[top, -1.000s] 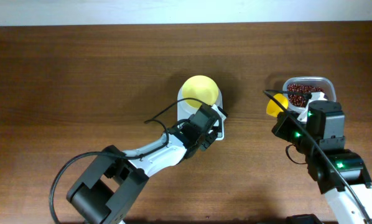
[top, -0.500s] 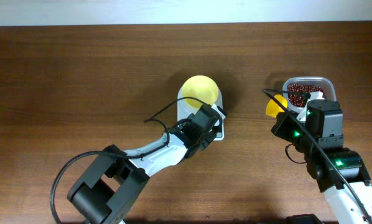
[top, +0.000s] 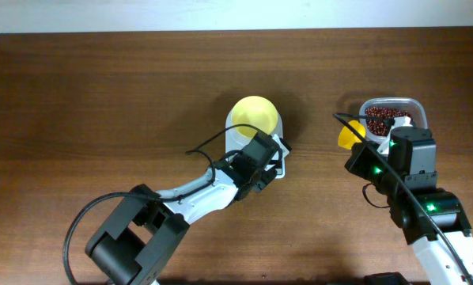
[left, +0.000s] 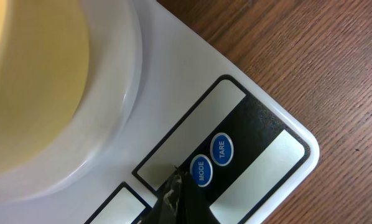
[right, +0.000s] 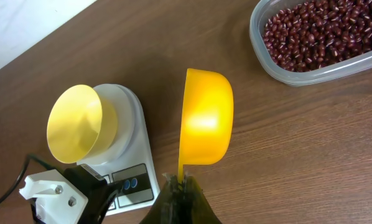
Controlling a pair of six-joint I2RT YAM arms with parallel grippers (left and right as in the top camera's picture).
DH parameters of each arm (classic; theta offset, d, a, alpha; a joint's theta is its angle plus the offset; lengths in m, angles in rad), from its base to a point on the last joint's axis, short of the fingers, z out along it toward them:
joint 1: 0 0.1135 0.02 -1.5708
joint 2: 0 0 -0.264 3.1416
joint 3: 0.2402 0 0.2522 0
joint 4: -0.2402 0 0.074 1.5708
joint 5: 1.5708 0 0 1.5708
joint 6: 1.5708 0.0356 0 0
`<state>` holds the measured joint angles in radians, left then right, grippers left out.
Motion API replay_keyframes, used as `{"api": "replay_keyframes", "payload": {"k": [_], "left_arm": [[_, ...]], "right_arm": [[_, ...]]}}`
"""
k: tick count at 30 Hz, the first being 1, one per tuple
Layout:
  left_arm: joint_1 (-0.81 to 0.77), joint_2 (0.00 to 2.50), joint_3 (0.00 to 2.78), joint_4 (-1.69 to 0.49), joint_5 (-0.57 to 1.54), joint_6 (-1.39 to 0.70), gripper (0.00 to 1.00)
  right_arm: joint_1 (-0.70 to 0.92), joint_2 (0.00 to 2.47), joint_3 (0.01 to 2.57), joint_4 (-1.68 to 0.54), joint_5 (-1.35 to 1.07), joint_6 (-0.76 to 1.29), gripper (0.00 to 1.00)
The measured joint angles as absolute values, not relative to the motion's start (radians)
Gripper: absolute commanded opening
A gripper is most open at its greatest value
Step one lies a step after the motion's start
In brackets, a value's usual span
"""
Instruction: Scoop item into bowl and weigh 50g on scale
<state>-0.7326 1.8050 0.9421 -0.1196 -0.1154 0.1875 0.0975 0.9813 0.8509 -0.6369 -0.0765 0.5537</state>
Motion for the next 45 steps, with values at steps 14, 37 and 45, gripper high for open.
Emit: {"api": "replay_keyframes", "payload": {"k": [14,37,45], "left_arm": [[-0.733,1.438,0.969,-0.476,-0.101,0.187,0.02],[-0.332,1.139,0.978,-0.506,-0.161,0.07,0.99],[-0.332,1.139,1.013,-0.638,0.009,0.089,0.99]], "right_arm": [[0.097,0.983,0.851,-0.504,-0.072,0.553,0.04],[0.097,1.158,0.859,-0.277,-0.255,0.682,0.04],[0.097,1.161,0.859,-0.372,-0.29,0.682,0.04]]}}
